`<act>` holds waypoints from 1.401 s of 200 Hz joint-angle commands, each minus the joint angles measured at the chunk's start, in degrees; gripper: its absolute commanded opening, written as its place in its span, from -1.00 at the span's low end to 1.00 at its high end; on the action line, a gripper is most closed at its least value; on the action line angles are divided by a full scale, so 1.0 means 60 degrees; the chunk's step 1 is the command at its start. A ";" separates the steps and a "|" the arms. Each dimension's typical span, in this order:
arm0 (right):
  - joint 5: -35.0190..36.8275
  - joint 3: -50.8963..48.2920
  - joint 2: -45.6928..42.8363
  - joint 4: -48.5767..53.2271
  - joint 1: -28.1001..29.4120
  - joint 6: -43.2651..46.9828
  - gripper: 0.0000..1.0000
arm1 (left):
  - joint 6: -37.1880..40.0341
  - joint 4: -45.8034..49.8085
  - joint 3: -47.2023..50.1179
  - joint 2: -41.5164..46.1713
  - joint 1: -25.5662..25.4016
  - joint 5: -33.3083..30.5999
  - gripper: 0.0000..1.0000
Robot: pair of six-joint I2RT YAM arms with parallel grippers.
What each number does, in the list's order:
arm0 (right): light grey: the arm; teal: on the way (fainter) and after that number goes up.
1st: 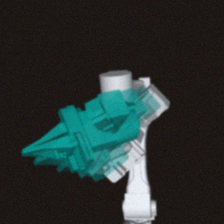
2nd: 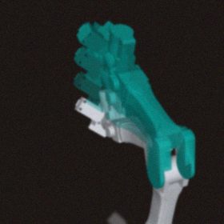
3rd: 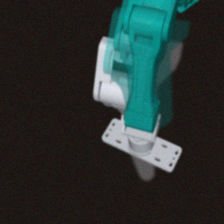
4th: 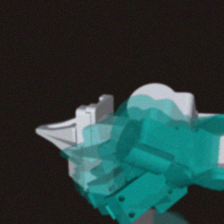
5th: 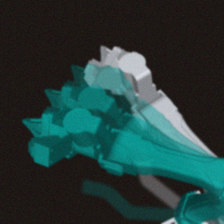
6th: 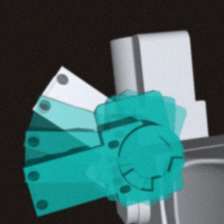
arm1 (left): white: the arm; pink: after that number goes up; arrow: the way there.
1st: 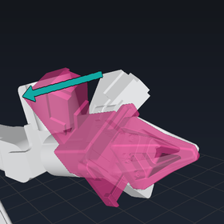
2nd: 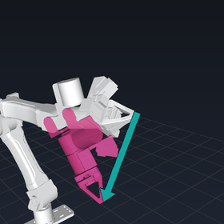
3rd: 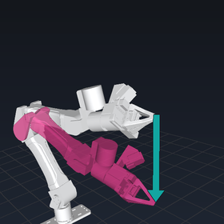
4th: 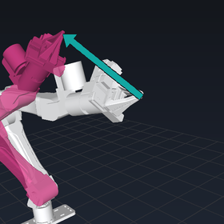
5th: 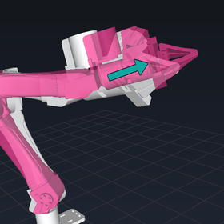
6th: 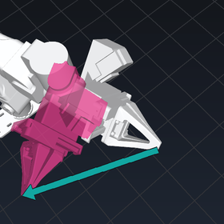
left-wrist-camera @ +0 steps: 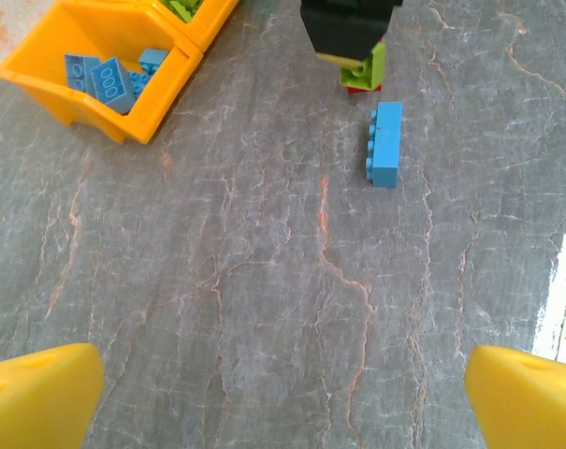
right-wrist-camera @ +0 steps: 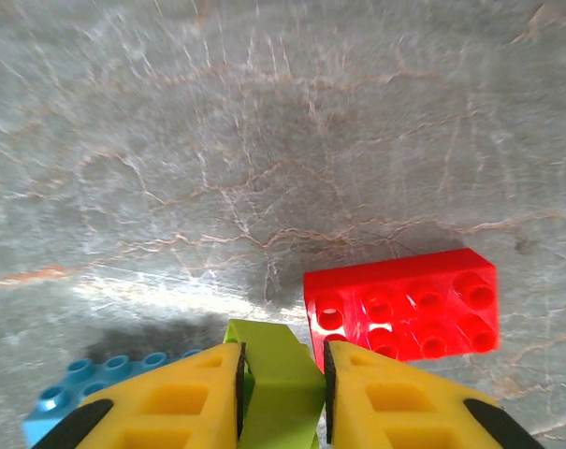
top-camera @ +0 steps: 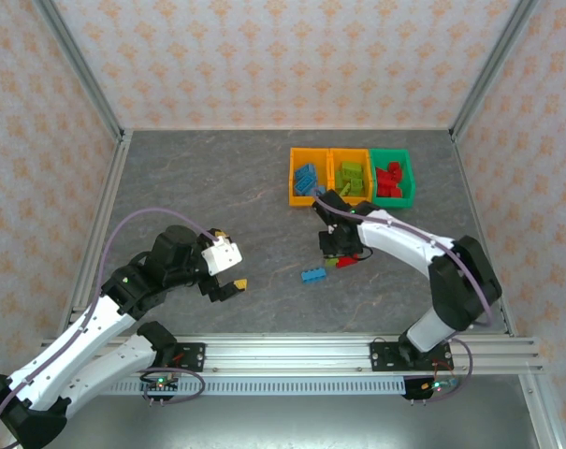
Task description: Sort the legos into containers by color
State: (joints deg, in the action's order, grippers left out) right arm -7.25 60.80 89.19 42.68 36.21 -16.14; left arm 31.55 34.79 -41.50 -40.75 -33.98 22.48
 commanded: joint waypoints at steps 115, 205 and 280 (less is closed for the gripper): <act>0.2859 0.5428 0.2999 -0.1286 -0.2789 0.0676 -0.52 | 0.0205 -0.0180 0.0040 0.0152 0.0095 -0.0373 1.00; 0.1285 0.7735 0.3910 0.0793 -0.2944 0.0310 0.28 | 0.0211 -0.0218 0.0076 0.0208 0.0113 -0.0236 1.00; 0.0564 -0.1113 -0.2792 -0.0865 -0.1784 -0.3767 0.69 | 0.0147 -0.0235 -0.0012 -0.0169 0.0107 0.0568 1.00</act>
State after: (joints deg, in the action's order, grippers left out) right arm -1.58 64.95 76.84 39.05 23.18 -26.68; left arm 31.59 34.79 -41.23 -40.47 -33.95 22.63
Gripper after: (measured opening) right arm 0.816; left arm 0.998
